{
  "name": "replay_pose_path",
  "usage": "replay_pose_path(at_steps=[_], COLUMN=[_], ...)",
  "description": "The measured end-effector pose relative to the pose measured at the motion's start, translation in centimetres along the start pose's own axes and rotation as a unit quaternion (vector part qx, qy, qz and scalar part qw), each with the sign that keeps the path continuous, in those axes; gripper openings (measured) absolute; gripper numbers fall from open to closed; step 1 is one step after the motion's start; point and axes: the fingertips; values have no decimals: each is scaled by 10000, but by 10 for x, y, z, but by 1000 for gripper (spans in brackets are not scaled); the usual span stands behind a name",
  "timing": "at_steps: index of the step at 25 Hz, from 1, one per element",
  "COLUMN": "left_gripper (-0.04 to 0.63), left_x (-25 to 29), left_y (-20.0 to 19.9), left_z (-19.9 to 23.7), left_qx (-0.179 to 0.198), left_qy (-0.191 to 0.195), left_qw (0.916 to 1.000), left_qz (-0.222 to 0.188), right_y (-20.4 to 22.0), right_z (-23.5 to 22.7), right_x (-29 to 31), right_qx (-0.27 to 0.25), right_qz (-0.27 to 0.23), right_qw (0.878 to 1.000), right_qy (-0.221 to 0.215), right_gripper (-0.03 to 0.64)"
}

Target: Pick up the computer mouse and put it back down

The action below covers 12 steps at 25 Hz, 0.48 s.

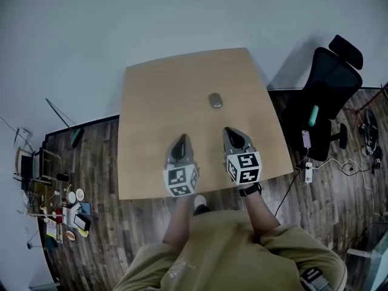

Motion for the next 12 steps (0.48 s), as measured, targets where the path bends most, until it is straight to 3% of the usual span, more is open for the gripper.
replay_pose_path(at_steps=[6, 12], left_gripper=[3, 3], left_x=[43, 97], left_y=[20, 59], left_z=[26, 5], left_qx=[-100, -300], left_qy=[506, 993], left_qw=[9987, 9940], left_qz=[34, 347], right_y=[31, 66], right_z=[0, -46], right_x=[43, 77], right_qx=[-32, 125], right_qz=[406, 878], right_qw=[9984, 9934], right_qy=[401, 728], right_gripper=[8, 8])
Point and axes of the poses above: the fingertips, and each gripper's own axes: x forward along the fingers, z to its left, y out of its underside, and after that the axes turned 14 degrees about x, right-handed
